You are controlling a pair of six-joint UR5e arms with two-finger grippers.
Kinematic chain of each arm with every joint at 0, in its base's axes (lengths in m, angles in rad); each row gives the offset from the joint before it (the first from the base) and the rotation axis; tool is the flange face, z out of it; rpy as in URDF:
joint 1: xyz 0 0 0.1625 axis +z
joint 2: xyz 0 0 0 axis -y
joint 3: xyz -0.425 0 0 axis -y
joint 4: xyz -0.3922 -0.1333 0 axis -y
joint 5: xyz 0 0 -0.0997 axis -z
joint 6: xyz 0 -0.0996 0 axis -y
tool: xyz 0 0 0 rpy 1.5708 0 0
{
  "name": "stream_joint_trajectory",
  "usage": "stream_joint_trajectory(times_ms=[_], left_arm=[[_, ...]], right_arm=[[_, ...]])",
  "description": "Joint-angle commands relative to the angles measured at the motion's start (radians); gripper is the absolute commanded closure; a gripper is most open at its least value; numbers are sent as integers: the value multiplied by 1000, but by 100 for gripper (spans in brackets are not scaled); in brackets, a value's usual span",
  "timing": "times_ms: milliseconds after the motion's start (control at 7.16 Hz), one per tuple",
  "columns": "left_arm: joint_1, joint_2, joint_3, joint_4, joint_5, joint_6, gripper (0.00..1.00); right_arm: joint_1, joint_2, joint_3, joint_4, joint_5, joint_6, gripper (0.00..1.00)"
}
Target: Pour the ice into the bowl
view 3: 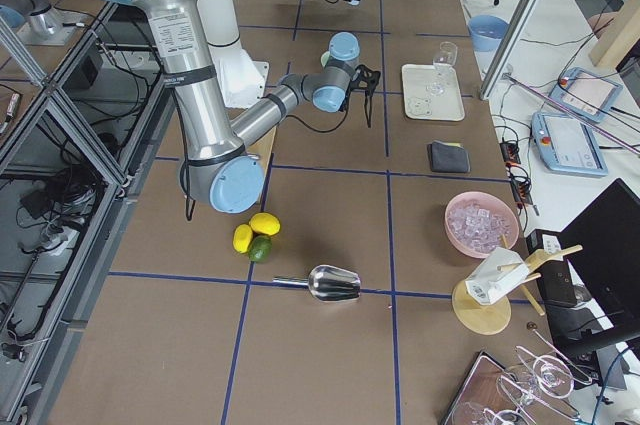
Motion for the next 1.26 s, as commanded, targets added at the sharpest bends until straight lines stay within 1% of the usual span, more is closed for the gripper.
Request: stream_joint_trajectory(times_ms=[0, 140, 558, 698, 977, 1117], left_arm=[[-9, -27, 26, -1, 1, 0, 100], [-8, -30, 54, -3, 1, 0, 100], [-8, -38, 57, -6, 2, 3, 100], [-8, -35, 59, -6, 2, 5, 98], [-8, -27, 60, -6, 37, 0, 90], [-8, -29, 60, -6, 37, -1, 83]], right_arm=[[0, 0, -1, 5, 0, 0, 0], [0, 0, -1, 5, 1, 0, 0], [0, 6, 2, 5, 0, 2, 0], [0, 6, 5, 5, 0, 3, 0], [0, 6, 8, 5, 0, 3, 0], [0, 8, 8, 5, 0, 3, 0]])
